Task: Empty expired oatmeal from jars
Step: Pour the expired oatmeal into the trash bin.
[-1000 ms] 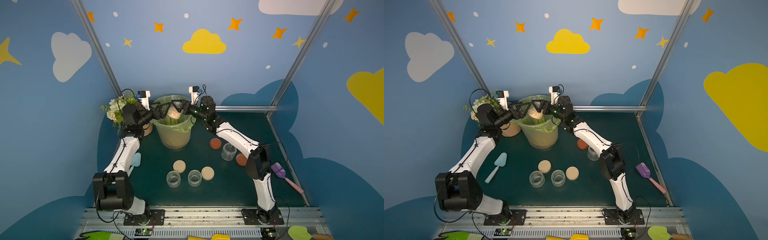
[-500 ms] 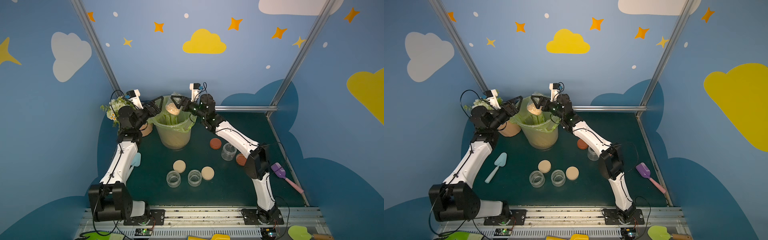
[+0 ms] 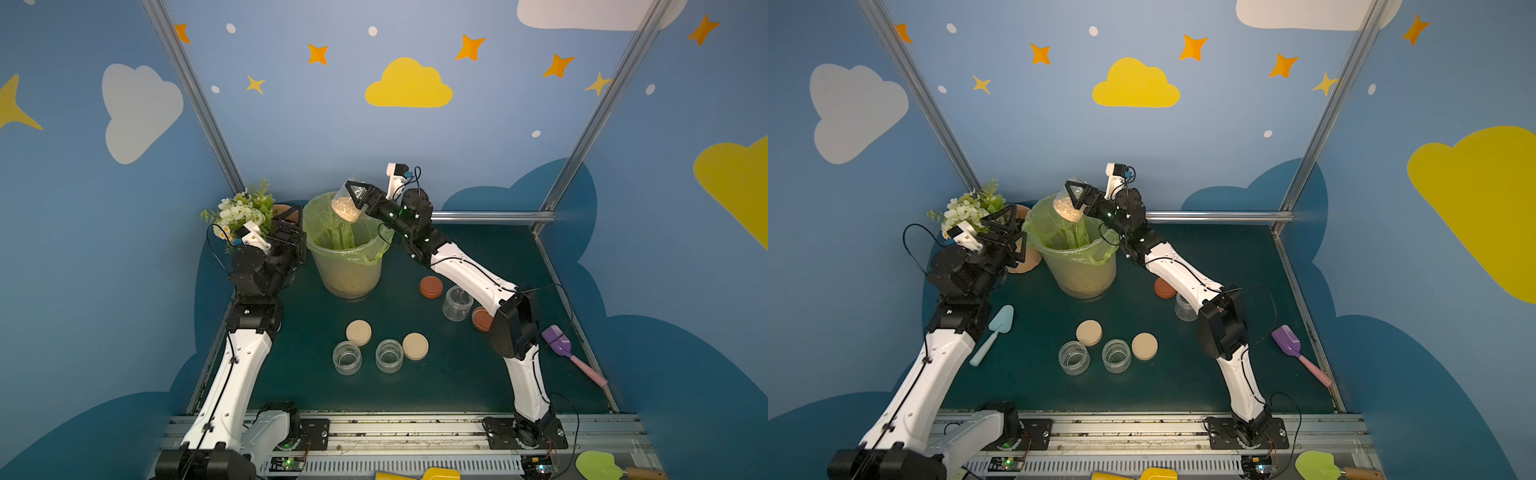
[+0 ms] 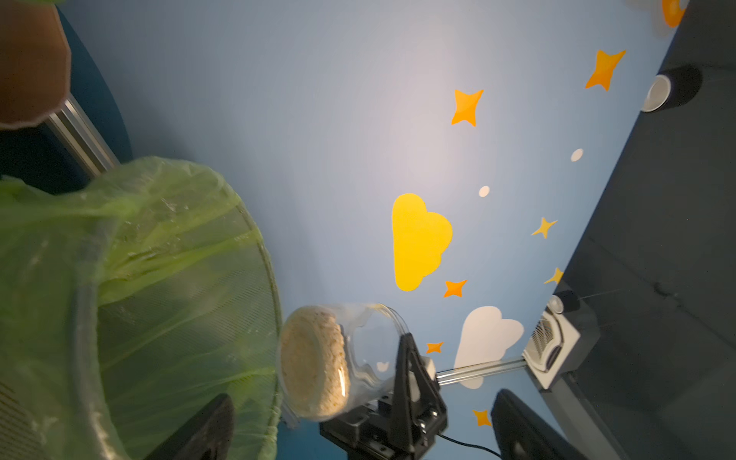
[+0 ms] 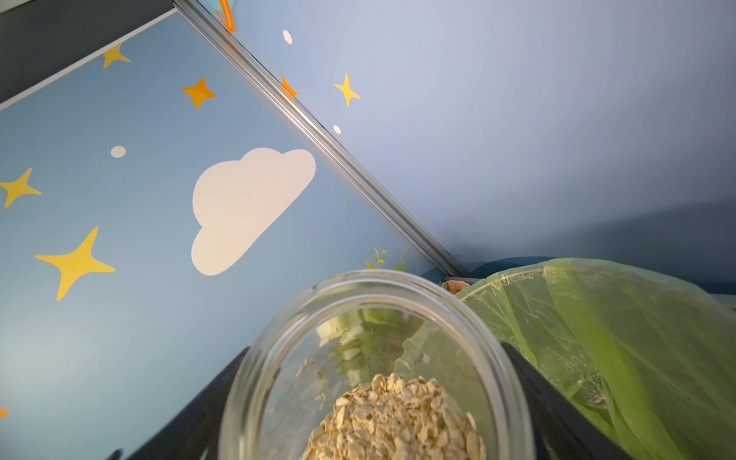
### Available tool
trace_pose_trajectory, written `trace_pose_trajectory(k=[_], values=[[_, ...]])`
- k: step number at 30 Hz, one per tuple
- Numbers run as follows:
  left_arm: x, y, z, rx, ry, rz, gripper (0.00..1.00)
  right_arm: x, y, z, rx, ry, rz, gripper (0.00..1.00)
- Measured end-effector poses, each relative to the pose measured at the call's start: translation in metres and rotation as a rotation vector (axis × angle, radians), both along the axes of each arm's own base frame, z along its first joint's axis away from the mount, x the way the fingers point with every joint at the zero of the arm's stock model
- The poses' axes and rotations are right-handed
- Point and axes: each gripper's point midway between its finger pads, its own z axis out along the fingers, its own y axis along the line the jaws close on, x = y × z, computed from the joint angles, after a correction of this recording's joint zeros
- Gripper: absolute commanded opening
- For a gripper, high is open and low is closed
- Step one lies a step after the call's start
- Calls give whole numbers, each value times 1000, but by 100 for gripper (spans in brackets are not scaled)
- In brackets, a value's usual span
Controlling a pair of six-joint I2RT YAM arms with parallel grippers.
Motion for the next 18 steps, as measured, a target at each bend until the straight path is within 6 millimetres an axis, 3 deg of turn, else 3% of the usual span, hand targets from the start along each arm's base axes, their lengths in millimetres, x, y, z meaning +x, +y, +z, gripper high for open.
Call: trace_pose_trajectory(k=[5, 9, 13, 18], values=[[-11, -24, 12, -167, -4, -40, 100, 1, 1, -6, 12, 8, -21, 12], [6, -47, -5, -266, 63, -67, 100, -3, 5, -4, 33, -5, -26, 12], [24, -56, -28, -335, 129, -48, 100, -13, 12, -5, 41, -24, -20, 12], [37, -65, -34, -400, 148, -38, 100, -22, 21, -9, 35, -32, -8, 12]])
